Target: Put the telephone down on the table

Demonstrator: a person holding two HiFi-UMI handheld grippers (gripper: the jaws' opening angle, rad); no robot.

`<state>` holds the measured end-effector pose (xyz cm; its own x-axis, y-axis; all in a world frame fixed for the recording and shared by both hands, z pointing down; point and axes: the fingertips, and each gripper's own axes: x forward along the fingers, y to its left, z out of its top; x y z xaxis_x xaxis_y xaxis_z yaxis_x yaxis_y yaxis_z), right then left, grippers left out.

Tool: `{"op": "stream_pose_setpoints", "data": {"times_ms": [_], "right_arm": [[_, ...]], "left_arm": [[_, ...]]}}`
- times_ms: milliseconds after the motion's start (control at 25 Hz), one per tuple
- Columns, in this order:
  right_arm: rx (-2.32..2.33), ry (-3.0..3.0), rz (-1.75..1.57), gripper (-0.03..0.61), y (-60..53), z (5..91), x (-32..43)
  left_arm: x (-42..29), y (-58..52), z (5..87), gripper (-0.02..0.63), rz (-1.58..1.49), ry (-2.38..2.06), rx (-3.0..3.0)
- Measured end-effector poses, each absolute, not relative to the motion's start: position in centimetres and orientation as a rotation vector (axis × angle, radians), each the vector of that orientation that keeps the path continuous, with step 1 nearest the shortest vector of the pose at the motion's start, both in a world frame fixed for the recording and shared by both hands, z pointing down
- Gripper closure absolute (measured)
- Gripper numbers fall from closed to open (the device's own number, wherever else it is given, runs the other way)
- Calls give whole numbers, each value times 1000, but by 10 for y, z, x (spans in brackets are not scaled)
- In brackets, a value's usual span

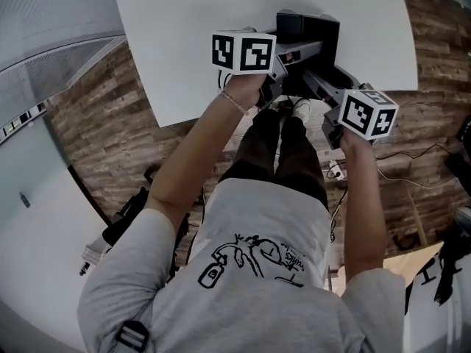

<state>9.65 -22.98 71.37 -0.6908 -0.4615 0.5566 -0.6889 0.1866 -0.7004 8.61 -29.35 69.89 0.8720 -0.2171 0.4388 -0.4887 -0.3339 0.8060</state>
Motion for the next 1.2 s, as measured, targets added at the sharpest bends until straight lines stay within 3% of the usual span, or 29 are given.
{"op": "stream_pose_setpoints", "data": {"times_ms": [1200], "right_arm": [[1222, -2205, 1320, 308, -235, 712, 117]], "left_arm": [[64, -297, 693, 278, 428, -713, 2048]]}}
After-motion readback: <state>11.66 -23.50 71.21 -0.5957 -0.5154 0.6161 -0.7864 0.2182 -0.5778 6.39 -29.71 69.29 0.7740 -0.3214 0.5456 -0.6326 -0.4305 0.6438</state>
